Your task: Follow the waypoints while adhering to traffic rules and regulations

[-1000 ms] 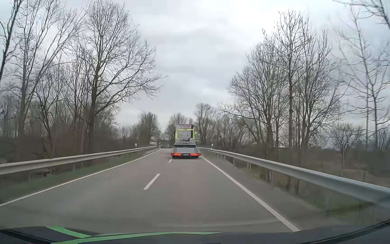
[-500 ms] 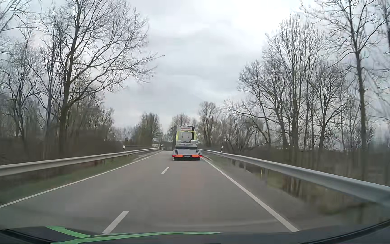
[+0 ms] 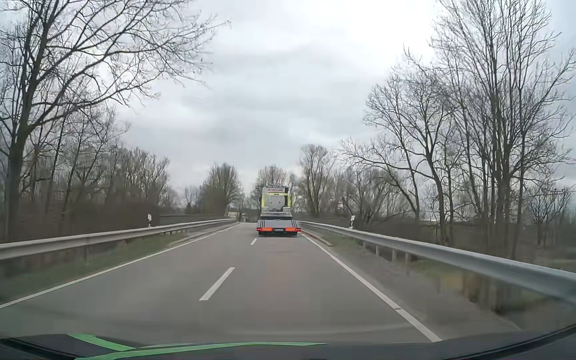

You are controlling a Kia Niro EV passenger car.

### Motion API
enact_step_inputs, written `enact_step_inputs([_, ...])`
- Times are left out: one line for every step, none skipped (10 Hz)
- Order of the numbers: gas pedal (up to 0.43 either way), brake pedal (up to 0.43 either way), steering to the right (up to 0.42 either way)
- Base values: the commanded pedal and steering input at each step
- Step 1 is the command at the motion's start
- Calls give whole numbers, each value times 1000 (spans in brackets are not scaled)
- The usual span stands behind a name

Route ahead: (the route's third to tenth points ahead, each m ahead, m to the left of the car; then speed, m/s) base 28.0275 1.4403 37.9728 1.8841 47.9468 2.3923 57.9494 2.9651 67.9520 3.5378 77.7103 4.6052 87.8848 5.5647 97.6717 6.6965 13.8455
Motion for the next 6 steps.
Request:
enact_step_inputs([118, 0, -7])
enact_step_inputs([118, 0, -7])
enact_step_inputs([118, 0, -7])
enact_step_inputs([118, 0, -7])
enact_step_inputs([118, 0, -7])
enact_step_inputs([130, 0, -6])
